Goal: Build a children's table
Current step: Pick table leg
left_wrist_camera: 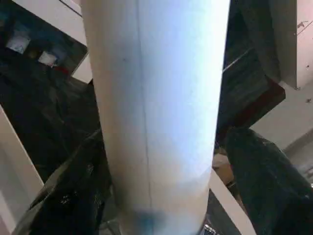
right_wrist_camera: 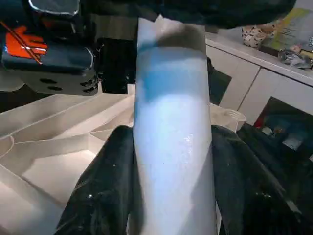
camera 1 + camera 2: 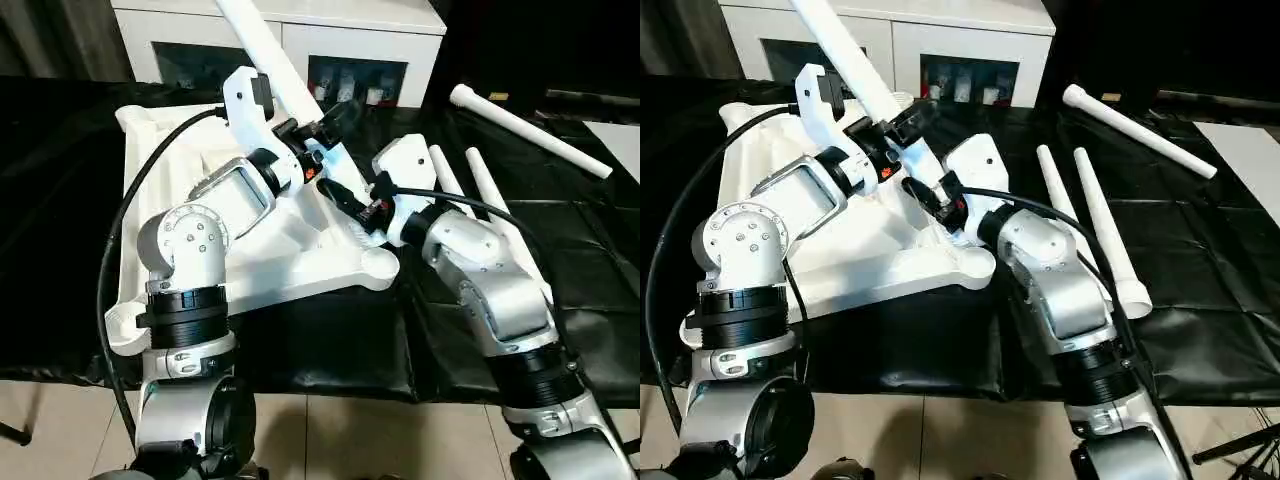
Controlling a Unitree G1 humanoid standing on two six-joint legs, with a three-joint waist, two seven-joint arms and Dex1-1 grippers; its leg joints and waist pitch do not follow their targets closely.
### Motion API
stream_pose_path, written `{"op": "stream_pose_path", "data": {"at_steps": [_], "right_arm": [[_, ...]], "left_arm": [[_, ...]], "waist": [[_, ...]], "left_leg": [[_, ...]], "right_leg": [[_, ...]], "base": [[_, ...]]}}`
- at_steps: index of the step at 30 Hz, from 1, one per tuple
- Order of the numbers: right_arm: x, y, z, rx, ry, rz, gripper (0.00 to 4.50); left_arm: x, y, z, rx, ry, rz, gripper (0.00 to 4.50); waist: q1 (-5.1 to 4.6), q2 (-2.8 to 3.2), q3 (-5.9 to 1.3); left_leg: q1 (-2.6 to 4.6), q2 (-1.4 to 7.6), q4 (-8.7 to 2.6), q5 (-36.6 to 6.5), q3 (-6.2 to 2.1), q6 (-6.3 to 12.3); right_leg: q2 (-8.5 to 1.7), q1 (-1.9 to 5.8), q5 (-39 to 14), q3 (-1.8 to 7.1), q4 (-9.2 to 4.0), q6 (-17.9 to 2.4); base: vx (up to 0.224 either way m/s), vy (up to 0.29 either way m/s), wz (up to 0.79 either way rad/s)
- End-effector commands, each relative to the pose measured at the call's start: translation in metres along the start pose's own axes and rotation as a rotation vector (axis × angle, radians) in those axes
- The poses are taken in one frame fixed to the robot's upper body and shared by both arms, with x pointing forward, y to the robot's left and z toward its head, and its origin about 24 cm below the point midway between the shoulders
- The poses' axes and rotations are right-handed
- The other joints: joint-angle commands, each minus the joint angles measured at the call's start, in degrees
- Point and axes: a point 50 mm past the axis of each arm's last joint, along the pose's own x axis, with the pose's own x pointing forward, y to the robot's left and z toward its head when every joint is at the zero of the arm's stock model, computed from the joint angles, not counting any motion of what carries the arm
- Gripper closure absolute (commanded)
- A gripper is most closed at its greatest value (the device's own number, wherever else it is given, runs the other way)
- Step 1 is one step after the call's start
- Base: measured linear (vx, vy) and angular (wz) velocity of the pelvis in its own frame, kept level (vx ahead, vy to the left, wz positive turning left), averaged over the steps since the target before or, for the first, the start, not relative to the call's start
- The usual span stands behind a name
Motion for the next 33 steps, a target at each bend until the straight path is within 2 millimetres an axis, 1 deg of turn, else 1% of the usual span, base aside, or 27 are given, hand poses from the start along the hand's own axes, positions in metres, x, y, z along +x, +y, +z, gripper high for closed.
{"op": "stream_pose_path", "data": {"at_steps": [1, 2, 6, 7, 9, 10, 11, 14, 15, 17, 19, 20, 22, 28, 32, 33], "right_arm": [[-0.0004, -0.0024, 0.0049, -0.022, -0.022, -0.020, 2.67], [-0.0003, -0.0023, 0.0049, -0.023, -0.021, -0.020, 2.67], [0.0000, -0.0020, 0.0043, -0.026, -0.017, -0.019, 2.67], [0.0001, -0.0021, 0.0040, -0.026, -0.015, -0.020, 2.67], [0.0002, -0.0021, 0.0039, -0.027, -0.014, -0.019, 2.67], [0.0002, -0.0021, 0.0039, -0.027, -0.014, -0.019, 2.67], [0.0002, -0.0021, 0.0038, -0.027, -0.014, -0.019, 2.67], [0.0003, -0.0022, 0.0038, -0.025, -0.014, -0.017, 2.67], [0.0005, -0.0021, 0.0040, -0.025, -0.014, -0.016, 2.67], [0.0005, -0.0022, 0.0041, -0.027, -0.014, -0.016, 2.67], [0.0004, -0.0023, 0.0040, -0.027, -0.014, -0.016, 2.67], [0.0005, -0.0024, 0.0039, -0.026, -0.014, -0.017, 2.67], [0.0004, -0.0024, 0.0037, -0.029, -0.012, -0.017, 2.67], [0.0004, -0.0019, 0.0037, -0.051, -0.005, -0.012, 2.67], [0.0008, -0.0008, 0.0037, -0.018, -0.016, 0.004, 2.67], [0.0005, -0.0010, 0.0040, -0.003, -0.021, 0.006, 2.32]], "left_arm": [[0.0028, -0.0063, 0.0019, -0.006, 0.004, -0.020, 0.98], [0.0027, -0.0067, 0.0018, -0.007, 0.005, -0.023, 1.13], [0.0028, -0.0089, 0.0009, -0.020, 0.007, -0.039, 1.29], [0.0028, -0.0092, 0.0008, -0.021, 0.006, -0.038, 1.42], [0.0027, -0.0093, 0.0007, -0.022, 0.005, -0.040, 1.55], [0.0027, -0.0093, 0.0007, -0.022, 0.005, -0.040, 1.69], [0.0026, -0.0095, 0.0006, -0.023, 0.005, -0.042, 1.69], [0.0022, -0.0097, -0.0003, -0.016, 0.011, -0.052, 1.91], [0.0022, -0.0098, -0.0002, -0.016, 0.011, -0.055, 1.97], [0.0021, -0.0097, -0.0002, -0.012, 0.011, -0.052, 2.04], [0.0019, -0.0100, -0.0007, -0.001, 0.013, -0.056, 2.25], [0.0017, -0.0098, -0.0009, 0.009, 0.015, -0.055, 2.34], [0.0016, -0.0096, -0.0014, 0.025, 0.017, -0.054, 2.48], [0.0018, -0.0095, 0.0007, 0.035, 0.004, -0.049, 2.60], [0.0023, -0.0085, 0.0020, 0.038, -0.001, -0.047, 2.62], [0.0023, -0.0081, 0.0025, 0.038, -0.003, -0.044, 2.62]], "waist": [[0.03, 0.12, -4.50], [0.04, 0.11, -4.51], [-0.01, 0.03, -4.49], [0.00, 0.02, -4.48], [0.01, 0.07, -4.50], [0.00, 0.06, -4.50], [0.02, 0.09, -4.51], [0.00, 0.12, -4.51], [0.02, 0.22, -4.54], [0.00, 0.11, -4.55], [0.02, 0.13, -4.55], [0.02, 0.24, -4.55], [0.01, 0.20, -4.56], [0.03, 0.19, -4.60], [-0.03, 0.16, -4.59], [-0.03, 0.14, -4.57]], "left_leg": [[1.09, 3.29, -4.47, -5.7, -1.34, 1.41], [1.09, 3.29, -4.46, -5.5, -1.33, 1.42], [1.05, 3.29, -4.44, -5.5, -1.31, 1.68], [1.04, 3.30, -4.45, -5.4, -1.31, 1.74], [1.05, 3.30, -4.41, -5.3, -1.31, 1.75], [1.05, 3.29, -4.41, -5.3, -1.31, 1.76], [1.07, 3.31, -4.41, -5.2, -1.33, 1.76], [1.10, 3.30, -4.41, -5.3, -1.31, 1.79], [1.11, 3.30, -4.39, -5.1, -1.34, 1.77], [1.09, 3.27, -4.36, -5.0, -1.31, 1.79], [1.11, 3.28, -4.36, -4.9, -1.31, 1.86], [1.10, 3.28, -4.35, -4.9, -1.32, 1.85], [1.12, 3.30, -4.37, -5.1, -1.32, 1.72], [1.09, 3.27, -4.33, -4.6, -1.31, 1.60], [1.15, 3.29, -4.35, -4.9, -1.29, 1.68], [1.13, 3.29, -4.33, -4.8, -1.29, 1.77]], "right_leg": [[-3.83, 3.26, -3.4, 2.47, -3.06, -13.3], [-3.82, 3.26, -3.1, 2.47, -3.04, -13.4], [-3.81, 3.30, -2.7, 2.47, -3.02, -13.5], [-3.83, 3.32, -2.8, 2.46, -3.02, -13.5], [-3.83, 3.30, -2.8, 2.48, -3.02, -13.5], [-3.86, 3.33, -2.9, 2.47, -3.03, -13.4], [-3.85, 3.32, -2.8, 2.46, -3.01, -13.5], [-3.79, 3.28, -2.7, 2.45, -3.01, -13.5], [-3.79, 3.29, -2.5, 2.45, -2.93, -13.5], [-3.78, 3.33, -2.1, 2.44, -2.93, -13.5], [-3.78, 3.31, -2.1, 2.45, -2.90, -13.6], [-3.79, 3.32, -2.0, 2.46, -2.87, -13.6], [-3.81, 3.34, -2.2, 2.45, -2.90, -13.6], [-3.79, 3.36, -1.5, 2.44, -2.83, -13.7], [-3.80, 3.39, -1.7, 2.45, -2.83, -13.7], [-3.79, 3.38, -1.5, 2.46, -2.82, -13.8]], "base": [[0.000, 0.000, 0.00], [0.000, 0.000, 0.00], [0.000, 0.000, 0.00], [0.000, 0.000, 0.00], [0.000, 0.000, 0.00], [0.000, 0.000, 0.00], [0.000, 0.000, 0.00], [0.000, 0.000, 0.00], [0.000, 0.000, 0.00], [0.000, 0.000, 0.00], [0.000, 0.000, 0.00], [0.000, 0.000, 0.00], [0.000, 0.000, 0.00], [0.000, 0.000, 0.00], [0.000, 0.000, 0.00], [0.000, 0.000, 0.00]]}}
